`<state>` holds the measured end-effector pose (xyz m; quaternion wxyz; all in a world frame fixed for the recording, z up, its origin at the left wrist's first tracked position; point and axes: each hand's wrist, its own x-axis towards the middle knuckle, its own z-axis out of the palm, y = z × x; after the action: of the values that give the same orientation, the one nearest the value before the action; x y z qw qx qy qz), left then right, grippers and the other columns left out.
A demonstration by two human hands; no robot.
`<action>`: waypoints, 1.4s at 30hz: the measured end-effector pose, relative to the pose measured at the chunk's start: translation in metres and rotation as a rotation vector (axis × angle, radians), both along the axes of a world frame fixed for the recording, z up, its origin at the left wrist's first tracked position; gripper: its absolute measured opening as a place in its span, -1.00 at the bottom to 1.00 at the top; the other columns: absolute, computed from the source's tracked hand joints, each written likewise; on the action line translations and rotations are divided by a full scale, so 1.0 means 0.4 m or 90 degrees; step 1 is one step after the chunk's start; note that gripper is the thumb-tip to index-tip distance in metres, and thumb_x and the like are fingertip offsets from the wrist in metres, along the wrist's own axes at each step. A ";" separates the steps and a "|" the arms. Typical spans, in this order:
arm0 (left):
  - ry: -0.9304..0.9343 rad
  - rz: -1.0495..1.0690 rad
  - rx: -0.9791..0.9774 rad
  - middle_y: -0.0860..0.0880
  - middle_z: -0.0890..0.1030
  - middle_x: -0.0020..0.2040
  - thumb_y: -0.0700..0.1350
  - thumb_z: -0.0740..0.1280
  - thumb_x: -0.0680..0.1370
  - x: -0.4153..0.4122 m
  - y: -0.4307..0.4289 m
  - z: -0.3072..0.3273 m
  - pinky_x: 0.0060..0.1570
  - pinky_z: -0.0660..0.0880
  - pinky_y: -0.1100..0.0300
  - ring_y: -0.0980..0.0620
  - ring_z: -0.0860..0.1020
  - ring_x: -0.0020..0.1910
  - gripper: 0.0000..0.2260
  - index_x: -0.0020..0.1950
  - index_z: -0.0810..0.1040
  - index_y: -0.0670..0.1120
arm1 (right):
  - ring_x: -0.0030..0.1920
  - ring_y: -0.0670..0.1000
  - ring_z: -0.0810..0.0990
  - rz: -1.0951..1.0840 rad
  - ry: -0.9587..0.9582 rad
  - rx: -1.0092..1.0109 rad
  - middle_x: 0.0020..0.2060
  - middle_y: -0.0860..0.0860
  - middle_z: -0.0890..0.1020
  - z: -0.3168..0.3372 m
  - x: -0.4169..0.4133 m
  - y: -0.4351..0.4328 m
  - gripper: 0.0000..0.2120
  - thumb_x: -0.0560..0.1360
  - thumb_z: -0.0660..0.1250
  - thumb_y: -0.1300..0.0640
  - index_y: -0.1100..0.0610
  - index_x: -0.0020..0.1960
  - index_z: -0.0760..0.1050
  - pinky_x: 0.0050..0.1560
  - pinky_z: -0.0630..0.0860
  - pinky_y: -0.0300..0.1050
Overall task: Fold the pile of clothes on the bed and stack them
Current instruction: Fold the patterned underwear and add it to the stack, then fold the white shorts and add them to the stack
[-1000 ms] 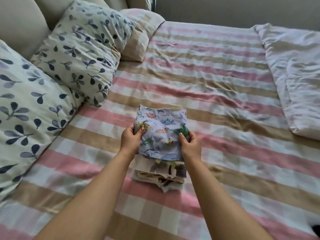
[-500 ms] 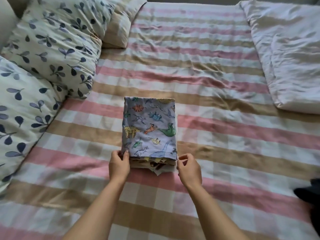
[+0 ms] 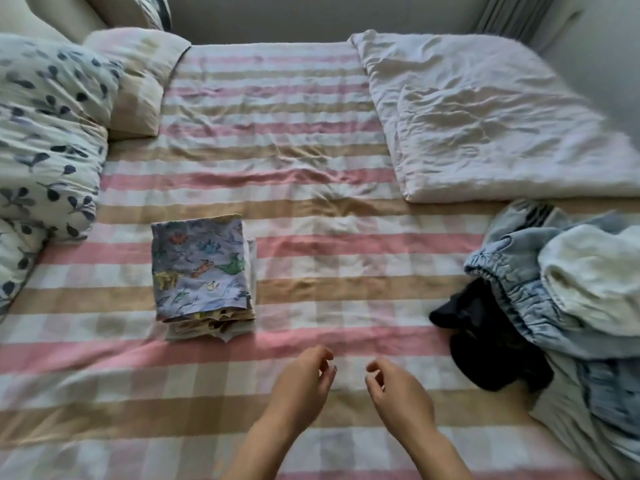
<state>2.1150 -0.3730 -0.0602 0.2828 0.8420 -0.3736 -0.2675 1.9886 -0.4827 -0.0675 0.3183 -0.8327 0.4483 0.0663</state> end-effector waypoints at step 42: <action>0.253 0.313 -0.376 -0.07 0.59 -0.10 -0.33 0.28 0.52 -0.614 -0.620 0.017 -0.17 0.51 0.30 0.10 0.56 -0.15 -0.82 0.03 0.49 -0.08 | -0.22 0.01 0.56 -0.035 -0.439 -0.198 -0.29 -0.02 0.59 0.015 -0.626 -0.549 -0.86 0.31 0.34 0.29 0.12 -0.18 0.60 -0.20 0.48 -0.05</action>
<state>1.8696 -0.6209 -0.0535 0.6335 0.7208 -0.1608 -0.2307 1.7384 -0.7024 -0.0617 0.3222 -0.8321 0.3416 -0.2953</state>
